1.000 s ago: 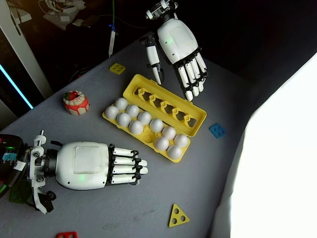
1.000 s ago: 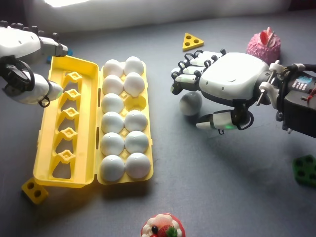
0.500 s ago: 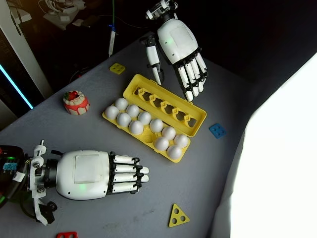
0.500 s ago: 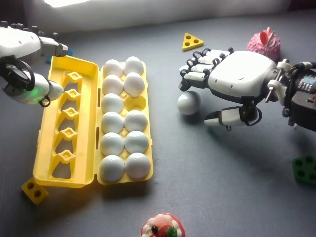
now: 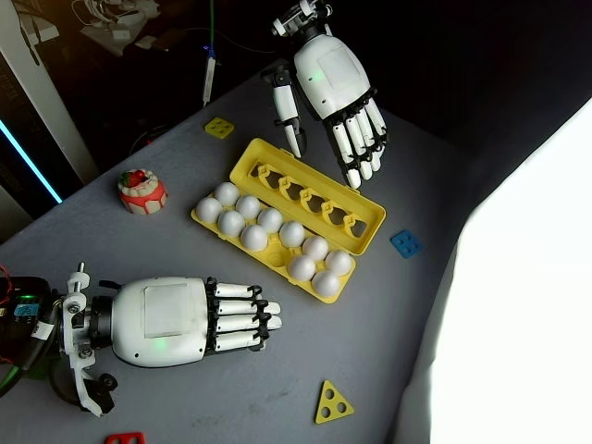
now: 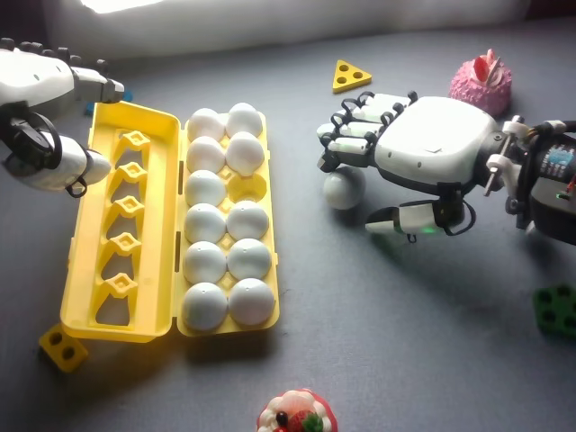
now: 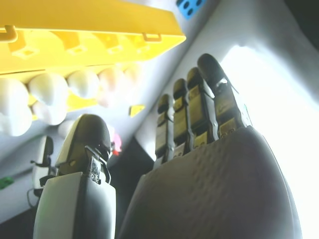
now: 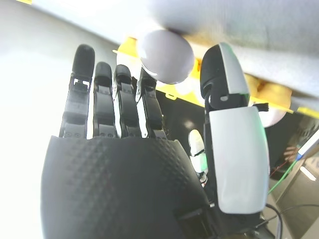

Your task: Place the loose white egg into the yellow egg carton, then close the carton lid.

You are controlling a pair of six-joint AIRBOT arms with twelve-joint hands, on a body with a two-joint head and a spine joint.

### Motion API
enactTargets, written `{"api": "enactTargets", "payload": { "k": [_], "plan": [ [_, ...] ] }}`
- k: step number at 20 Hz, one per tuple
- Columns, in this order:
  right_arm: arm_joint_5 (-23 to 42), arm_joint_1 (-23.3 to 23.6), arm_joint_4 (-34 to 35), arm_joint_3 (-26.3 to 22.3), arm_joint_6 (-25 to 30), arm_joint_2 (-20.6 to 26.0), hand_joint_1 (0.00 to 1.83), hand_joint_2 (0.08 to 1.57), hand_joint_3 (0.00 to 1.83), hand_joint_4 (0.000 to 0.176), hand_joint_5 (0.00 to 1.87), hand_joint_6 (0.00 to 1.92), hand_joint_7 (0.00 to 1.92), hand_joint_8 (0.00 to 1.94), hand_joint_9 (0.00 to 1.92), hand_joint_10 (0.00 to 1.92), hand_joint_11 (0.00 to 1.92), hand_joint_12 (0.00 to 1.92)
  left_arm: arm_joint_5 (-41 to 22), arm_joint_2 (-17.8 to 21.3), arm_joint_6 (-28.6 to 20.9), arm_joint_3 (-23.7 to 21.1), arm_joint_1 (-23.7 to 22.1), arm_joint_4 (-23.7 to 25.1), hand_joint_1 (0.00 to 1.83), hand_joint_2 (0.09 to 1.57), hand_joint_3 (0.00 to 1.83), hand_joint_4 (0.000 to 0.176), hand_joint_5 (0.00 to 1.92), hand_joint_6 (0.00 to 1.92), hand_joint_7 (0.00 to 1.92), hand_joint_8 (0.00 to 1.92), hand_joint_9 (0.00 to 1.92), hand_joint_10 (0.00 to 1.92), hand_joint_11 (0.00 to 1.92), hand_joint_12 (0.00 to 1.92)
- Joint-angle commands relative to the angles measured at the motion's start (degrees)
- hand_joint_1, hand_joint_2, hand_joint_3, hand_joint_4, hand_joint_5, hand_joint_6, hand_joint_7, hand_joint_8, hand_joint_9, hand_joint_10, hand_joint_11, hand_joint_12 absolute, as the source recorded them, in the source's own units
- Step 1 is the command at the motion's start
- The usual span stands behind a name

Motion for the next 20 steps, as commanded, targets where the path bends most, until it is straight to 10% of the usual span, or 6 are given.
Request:
{"api": "enactTargets", "payload": {
  "k": [1,20],
  "plan": [
    [8.1,0.2,-0.1,0.1,1.1,0.0,0.84,1.15,0.00,0.000,0.20,0.67,0.15,0.00,0.00,0.29,0.00,1.15,0.7,-0.1,0.3,0.1,-0.6,2.1,0.58,1.33,0.00,0.030,0.21,0.01,0.27,0.01,0.23,0.01,0.00,0.94],
    [13.1,-0.6,-3.5,6.1,2.9,-3.0,0.92,1.11,0.00,0.000,0.28,0.80,0.22,0.00,0.00,0.45,0.00,1.17,0.7,-0.2,0.3,0.0,-0.7,2.1,0.51,1.34,0.00,0.038,0.19,0.00,0.24,0.01,0.22,0.01,0.00,0.86]
  ]
}}
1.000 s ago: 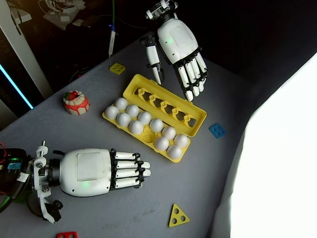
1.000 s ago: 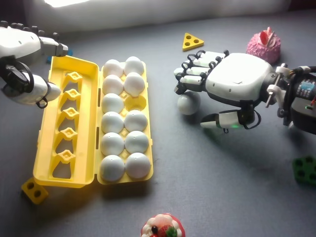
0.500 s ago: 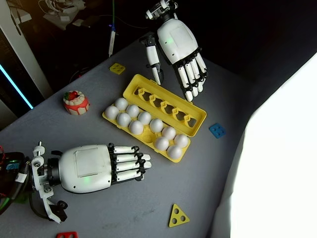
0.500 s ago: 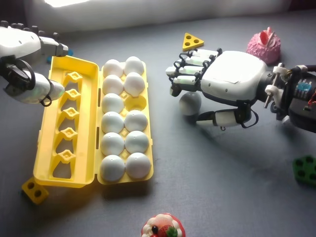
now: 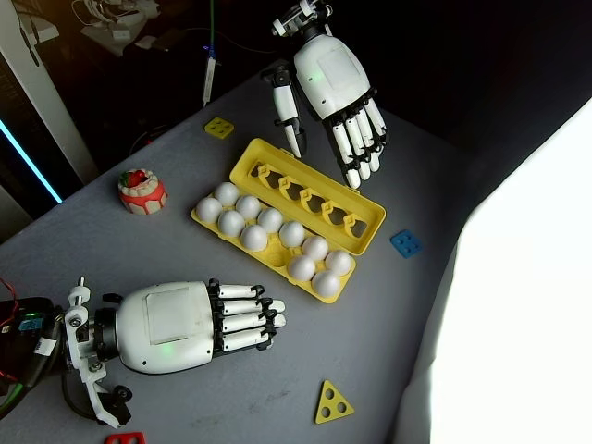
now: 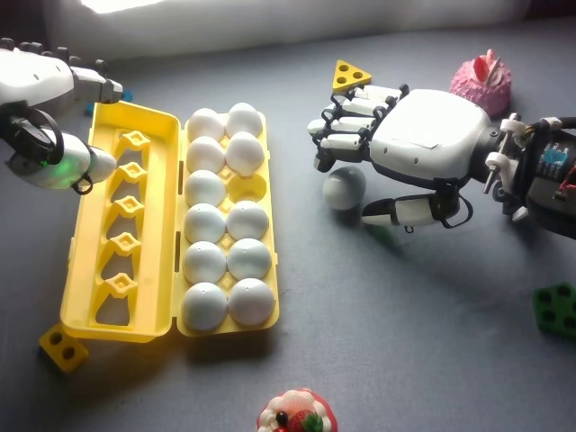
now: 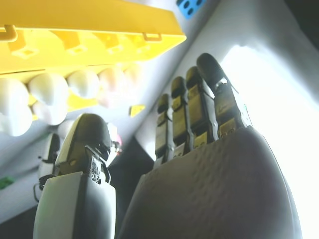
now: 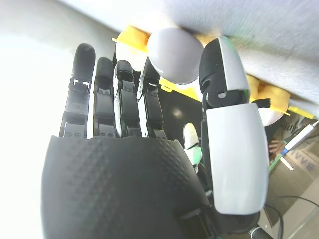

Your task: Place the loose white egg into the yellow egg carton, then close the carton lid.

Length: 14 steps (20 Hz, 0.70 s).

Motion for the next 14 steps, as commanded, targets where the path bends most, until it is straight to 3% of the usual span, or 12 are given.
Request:
{"api": "enactTargets", "payload": {
  "k": [1,2,5,8,10,14],
  "plan": [
    [6.5,0.2,1.2,0.2,0.3,0.1,0.90,1.12,0.00,0.000,0.27,0.80,0.21,0.00,0.00,0.44,0.00,1.17,0.6,-0.2,0.3,0.0,-0.7,2.1,0.48,1.35,0.01,0.037,0.19,0.00,0.24,0.00,0.22,0.00,0.00,0.88],
    [6.6,0.2,1.2,0.2,0.3,0.1,0.90,1.12,0.00,0.000,0.27,0.80,0.21,0.00,0.00,0.44,0.00,1.17,0.6,-0.2,0.3,0.0,-0.7,2.1,0.52,1.34,0.00,0.030,0.20,0.01,0.25,0.01,0.22,0.00,0.00,0.87],
    [6.6,0.5,1.0,0.3,0.3,0.1,0.90,1.11,0.00,0.000,0.29,0.80,0.24,0.01,0.00,0.50,0.00,1.22,0.6,-0.2,0.3,0.0,-0.7,2.1,0.56,1.33,0.00,0.033,0.19,0.00,0.25,0.00,0.19,0.00,0.00,0.79],
    [6.6,0.8,1.0,0.6,0.3,0.1,0.88,1.13,0.00,0.000,0.26,0.81,0.23,0.00,0.00,0.43,0.00,1.11,0.6,-0.2,0.3,0.0,-0.7,2.1,0.51,1.34,0.00,0.029,0.17,0.00,0.24,0.00,0.20,0.01,0.00,0.87],
    [6.7,0.9,1.0,0.7,0.3,0.1,0.91,1.11,0.00,0.000,0.27,0.81,0.25,0.01,0.00,0.48,0.00,1.11,0.6,-0.2,0.3,0.1,-0.7,2.1,0.47,1.35,0.01,0.036,0.19,0.01,0.22,0.00,0.20,0.00,0.00,0.89],
    [6.7,0.9,1.0,0.7,0.3,0.1,0.94,1.10,0.00,0.000,0.30,0.82,0.24,0.00,0.00,0.45,0.00,1.09,0.6,-0.2,0.3,0.0,-0.7,2.1,0.54,1.34,0.00,0.037,0.18,0.01,0.25,0.01,0.21,0.01,0.00,0.90]
  ]
}}
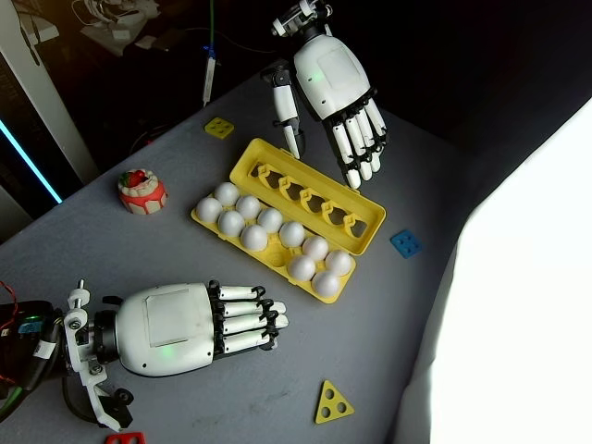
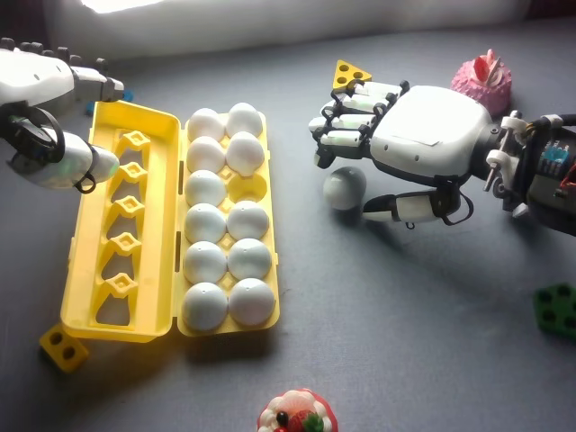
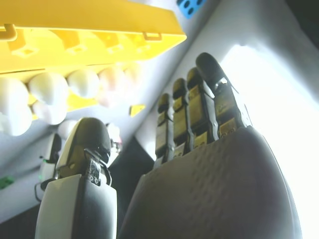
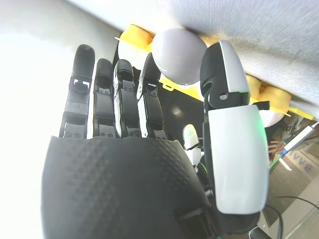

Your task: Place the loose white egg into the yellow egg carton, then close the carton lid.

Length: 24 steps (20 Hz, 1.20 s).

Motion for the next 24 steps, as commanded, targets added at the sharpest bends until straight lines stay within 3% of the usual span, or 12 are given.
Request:
{"api": "enactTargets", "payload": {
  "k": [1,5,6,7,8,13,16,17,20,21,24],
  "plan": [
    [6.3,0.9,1.4,0.2,0.3,0.2,0.94,1.10,0.00,0.000,0.33,0.82,0.24,0.00,0.00,0.46,0.00,1.02,0.7,-0.2,0.3,0.0,-0.7,2.1,0.53,1.34,0.00,0.037,0.19,0.01,0.25,0.01,0.22,0.01,0.00,0.89],
    [6.4,0.9,1.4,0.2,1.5,0.1,0.94,1.11,0.00,0.000,0.37,0.83,0.25,0.00,0.00,0.51,0.00,1.09,0.7,-0.2,0.3,0.0,-0.7,2.1,0.54,1.33,0.00,0.036,0.20,0.01,0.25,0.00,0.22,0.01,0.00,0.88],
    [6.4,0.9,1.4,0.2,1.7,0.1,0.96,1.13,0.01,0.000,0.50,0.86,0.28,0.01,0.00,0.50,0.00,1.08,0.7,-0.2,0.3,0.0,-0.7,2.1,0.50,1.34,0.00,0.034,0.19,0.00,0.25,0.00,0.22,0.01,0.00,0.85],
    [6.4,0.8,1.4,0.2,1.7,0.1,1.05,1.23,0.01,0.000,0.73,1.33,0.33,0.02,0.00,0.53,0.00,1.06,0.7,-0.2,0.3,0.0,-0.7,2.1,0.52,1.34,0.00,0.026,0.19,0.00,0.25,0.00,0.22,0.00,0.00,0.89],
    [6.4,0.9,1.4,0.2,1.9,0.1,1.07,1.24,0.01,0.000,0.74,1.35,0.35,0.03,0.00,0.55,0.00,1.06,0.7,-0.2,0.3,0.0,-0.6,2.1,0.54,1.33,0.00,0.029,0.20,0.01,0.26,0.00,0.22,0.01,0.00,0.91],
    [6.4,0.8,1.4,0.2,2.1,0.1,1.11,1.19,0.00,0.000,0.83,1.23,0.52,0.03,0.09,0.60,0.00,1.24,0.7,-0.2,0.3,0.0,-0.6,2.1,0.53,1.34,0.00,0.034,0.18,0.00,0.23,0.00,0.21,0.00,0.00,0.86],
    [7.2,1.4,1.1,0.2,2.3,0.2,1.11,1.19,0.00,0.000,0.84,1.21,0.56,0.03,0.12,0.57,0.00,1.27,0.7,-0.1,0.3,0.0,-0.5,2.1,0.51,1.34,0.00,0.040,0.19,0.00,0.24,0.00,0.22,0.00,0.00,0.87],
    [7.8,2.0,0.1,0.1,2.6,0.6,1.11,1.19,0.00,0.000,0.84,1.22,0.56,0.02,0.12,0.57,0.00,1.26,0.7,-0.1,0.3,0.0,-0.5,2.1,0.56,1.32,0.00,0.031,0.20,0.01,0.27,0.01,0.24,0.01,0.00,0.87],
    [8.1,3.6,-3.3,-0.8,2.6,2.4,1.12,1.18,0.00,0.000,0.86,1.19,0.55,0.01,0.12,0.57,0.00,1.25,0.7,-0.1,0.3,0.0,-0.4,2.1,0.54,1.33,0.00,0.032,0.20,0.00,0.26,0.00,0.23,0.01,0.00,0.91],
    [8.3,4.0,-5.0,-0.9,1.1,2.7,1.12,1.17,0.00,0.000,0.87,1.17,0.56,0.01,0.13,0.57,0.00,1.25,0.7,-0.1,0.3,0.0,-0.4,2.1,0.56,1.33,0.00,0.027,0.20,0.00,0.26,0.00,0.22,0.00,0.00,0.90],
    [8.1,5.8,-5.7,-0.9,-2.7,2.7,1.12,1.19,0.00,0.000,0.85,1.21,0.54,0.00,0.10,0.57,0.00,1.24,0.7,-0.1,0.3,0.0,-0.4,2.1,0.50,1.35,0.01,0.035,0.16,0.00,0.22,0.00,0.19,0.00,0.00,0.78]
  ]
}}
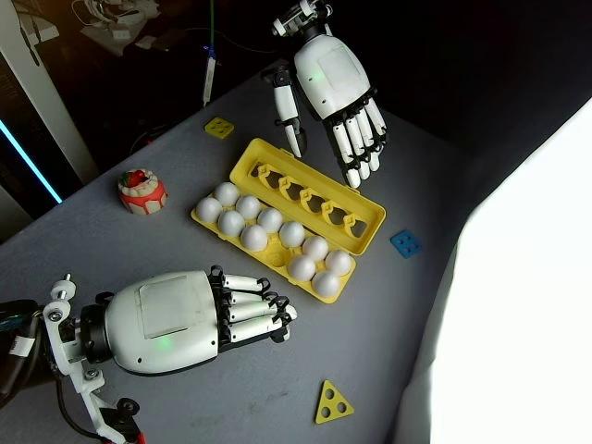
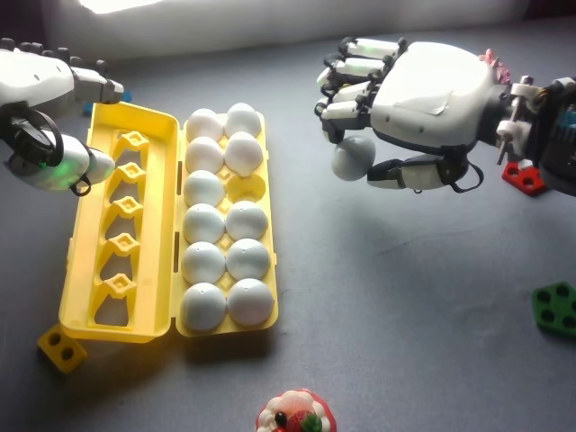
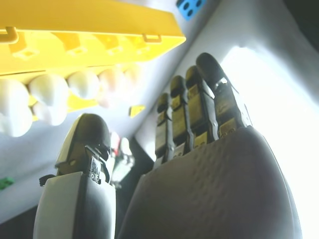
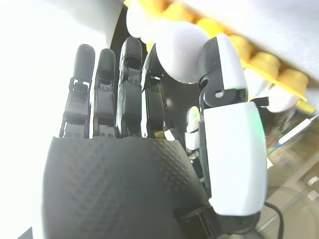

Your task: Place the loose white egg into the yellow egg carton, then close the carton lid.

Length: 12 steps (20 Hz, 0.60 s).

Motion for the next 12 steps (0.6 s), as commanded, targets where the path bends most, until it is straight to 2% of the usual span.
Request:
{"api": "enactTargets", "payload": {
  "k": [1,3,5,6,8,10,12],
  "plan": [
    [6.6,1.8,1.9,0.0,-0.6,0.1,1.12,1.19,0.00,0.000,0.85,1.20,0.54,0.00,0.10,0.57,0.00,1.24,0.7,-0.1,0.3,0.0,-0.4,2.1,0.49,1.35,0.01,0.035,0.16,0.00,0.21,0.00,0.18,0.00,0.00,0.78],
    [6.0,3.6,0.6,0.0,-0.6,-0.3,1.12,1.19,0.00,0.000,0.84,1.21,0.54,0.00,0.09,0.58,0.00,1.27,0.7,-0.1,0.3,0.0,-0.4,2.1,0.48,1.35,0.01,0.031,0.16,0.00,0.22,0.00,0.19,0.00,0.00,0.82],
    [3.9,5.7,0.6,0.0,1.4,-0.8,1.12,1.18,0.00,0.000,0.85,1.20,0.55,0.01,0.10,0.58,0.00,1.27,0.7,-0.1,0.3,0.1,-0.4,2.1,0.45,1.36,0.01,0.037,0.15,0.00,0.22,0.00,0.20,0.01,0.00,0.83],
    [2.7,6.5,0.6,-0.1,3.0,-1.2,1.12,1.19,0.00,0.000,0.85,1.20,0.53,0.00,0.09,0.57,0.00,1.24,0.7,-0.1,0.3,0.1,-0.4,2.1,0.52,1.34,0.00,0.038,0.18,0.01,0.24,0.01,0.21,0.01,0.00,0.82],
    [1.1,7.3,-0.1,-0.1,3.1,-2.0,1.12,1.18,0.00,0.000,0.86,1.19,0.52,0.00,0.09,0.57,0.00,1.23,0.7,-0.1,0.3,0.1,-0.4,2.1,0.54,1.34,0.00,0.031,0.20,0.02,0.25,0.01,0.24,0.02,0.00,0.88],
    [0.7,7.6,-2.2,-0.1,3.1,-2.8,1.12,1.18,0.00,0.000,0.85,1.20,0.51,0.00,0.09,0.56,0.00,1.25,0.7,-0.1,0.3,0.1,-0.4,2.1,0.50,1.34,0.00,0.032,0.21,0.01,0.24,0.00,0.22,0.01,0.00,0.89],
    [0.5,8.2,-3.5,-0.1,2.4,-3.7,1.11,1.19,0.00,0.000,0.83,1.22,0.49,0.00,0.09,0.55,0.00,1.26,0.7,-0.2,0.3,0.2,-0.4,2.1,0.54,1.34,0.00,0.040,0.20,0.01,0.23,0.00,0.20,0.00,0.00,0.87]
  ]
}}
